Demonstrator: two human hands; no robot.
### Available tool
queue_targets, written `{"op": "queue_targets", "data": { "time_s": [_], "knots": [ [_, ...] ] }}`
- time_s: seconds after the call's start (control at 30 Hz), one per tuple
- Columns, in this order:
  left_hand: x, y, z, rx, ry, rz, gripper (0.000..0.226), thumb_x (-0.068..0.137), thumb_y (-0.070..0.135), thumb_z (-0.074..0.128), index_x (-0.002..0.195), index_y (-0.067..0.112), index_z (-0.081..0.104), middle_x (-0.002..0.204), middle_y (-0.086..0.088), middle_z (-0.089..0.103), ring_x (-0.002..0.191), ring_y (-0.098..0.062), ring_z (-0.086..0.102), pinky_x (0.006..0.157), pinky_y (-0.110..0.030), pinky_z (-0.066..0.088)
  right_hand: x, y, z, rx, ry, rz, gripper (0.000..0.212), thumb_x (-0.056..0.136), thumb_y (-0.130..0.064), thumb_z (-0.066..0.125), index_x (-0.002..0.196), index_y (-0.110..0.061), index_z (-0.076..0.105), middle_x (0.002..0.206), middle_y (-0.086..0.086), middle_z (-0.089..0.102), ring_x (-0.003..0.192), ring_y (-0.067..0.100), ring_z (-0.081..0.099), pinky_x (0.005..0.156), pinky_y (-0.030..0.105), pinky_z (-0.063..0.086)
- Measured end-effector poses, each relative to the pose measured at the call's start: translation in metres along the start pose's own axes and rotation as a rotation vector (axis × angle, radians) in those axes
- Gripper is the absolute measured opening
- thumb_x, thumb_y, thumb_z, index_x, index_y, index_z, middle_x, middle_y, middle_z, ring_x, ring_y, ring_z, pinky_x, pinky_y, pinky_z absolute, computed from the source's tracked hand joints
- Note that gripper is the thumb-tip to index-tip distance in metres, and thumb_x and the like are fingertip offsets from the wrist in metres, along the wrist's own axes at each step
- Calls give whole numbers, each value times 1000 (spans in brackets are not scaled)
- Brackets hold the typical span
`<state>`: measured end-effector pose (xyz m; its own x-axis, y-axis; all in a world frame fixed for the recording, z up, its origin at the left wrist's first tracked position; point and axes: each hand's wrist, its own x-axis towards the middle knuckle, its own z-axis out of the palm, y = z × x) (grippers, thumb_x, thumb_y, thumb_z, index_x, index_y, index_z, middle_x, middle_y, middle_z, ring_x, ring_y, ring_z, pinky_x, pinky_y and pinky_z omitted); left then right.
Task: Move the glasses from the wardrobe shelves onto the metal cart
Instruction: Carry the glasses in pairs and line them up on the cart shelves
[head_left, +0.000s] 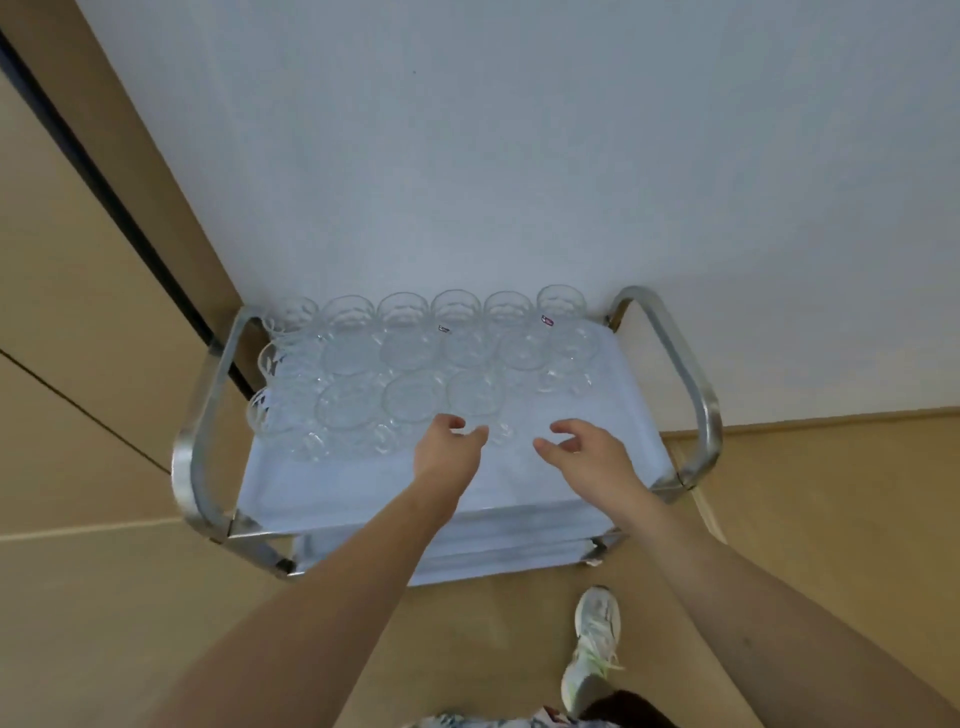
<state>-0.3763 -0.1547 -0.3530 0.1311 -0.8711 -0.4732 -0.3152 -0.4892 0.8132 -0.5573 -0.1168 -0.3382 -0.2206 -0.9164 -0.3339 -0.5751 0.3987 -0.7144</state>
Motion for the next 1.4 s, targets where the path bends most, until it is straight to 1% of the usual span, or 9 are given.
{"op": "queue_targets", "data": {
  "time_s": [0.1, 0.2, 0.37, 0.43, 0.57, 0.7, 0.83, 1.27, 1.4],
  "knots": [
    [-21, 32, 5, 135, -68, 183, 44, 95, 38, 65, 133, 18, 54, 122, -4, 62, 95, -19, 60, 81, -32, 47, -21, -10, -25, -20, 82, -39, 54, 91, -54, 66, 136, -26, 57, 121, 2, 63, 105, 17, 60, 94, 33, 51],
    [-43, 68, 19, 272, -110, 366, 45, 96, 40, 64, 133, 19, 54, 130, -5, 61, 108, -23, 63, 89, -38, 54, -40, -10, -56, -31, 165, -66, 58, 92, -52, 66, 141, -25, 53, 129, 4, 60, 116, 19, 58, 99, 35, 49],
    [-82, 124, 78, 432, -223, 580, 45, 96, 42, 63, 134, 20, 55, 133, -3, 60, 118, -22, 59, 99, -40, 51, -72, 20, -128, -81, 305, -68, 63, 94, -52, 62, 148, -26, 45, 140, 4, 53, 128, 22, 51, 104, 35, 44],
    [-102, 144, 113, 502, -284, 673, 46, 96, 42, 64, 134, 19, 55, 133, -4, 61, 121, -22, 57, 102, -40, 48, -86, 43, -161, -131, 371, -46, 64, 94, -53, 60, 149, -27, 42, 141, 5, 51, 129, 24, 48, 102, 34, 42],
    [-155, 175, 200, 646, -398, 902, 48, 95, 44, 64, 135, 19, 54, 133, -7, 60, 124, -25, 56, 99, -33, 41, -127, 103, -233, -232, 501, 51, 67, 94, -53, 60, 151, -24, 40, 146, 9, 46, 136, 29, 41, 111, 38, 36],
    [-220, 195, 291, 751, -515, 1137, 45, 96, 43, 60, 135, 22, 53, 140, -6, 54, 128, -27, 49, 106, -38, 41, -176, 176, -304, -233, 639, 177, 71, 92, -55, 61, 152, -24, 38, 150, 8, 45, 140, 29, 38, 113, 43, 36],
    [-283, 207, 371, 823, -599, 1338, 47, 98, 42, 56, 141, 22, 49, 148, -3, 46, 136, -25, 38, 109, -36, 36, -221, 244, -365, -203, 734, 291, 74, 93, -55, 60, 154, -24, 34, 150, 8, 42, 139, 31, 36, 112, 43, 36],
    [-415, 231, 588, 976, -762, 1758, 55, 99, 46, 53, 147, 23, 42, 152, -6, 42, 137, -27, 38, 111, -42, 38, -308, 389, -507, -161, 870, 539, 73, 92, -56, 61, 153, -27, 34, 149, 4, 43, 138, 29, 37, 110, 41, 39],
    [-426, 241, 639, 986, -823, 1796, 54, 99, 46, 54, 146, 23, 42, 152, -5, 42, 136, -28, 39, 107, -44, 42, -301, 415, -535, -115, 885, 590, 73, 92, -57, 62, 153, -27, 36, 148, 4, 44, 137, 29, 39, 109, 42, 40]
  ]
}}
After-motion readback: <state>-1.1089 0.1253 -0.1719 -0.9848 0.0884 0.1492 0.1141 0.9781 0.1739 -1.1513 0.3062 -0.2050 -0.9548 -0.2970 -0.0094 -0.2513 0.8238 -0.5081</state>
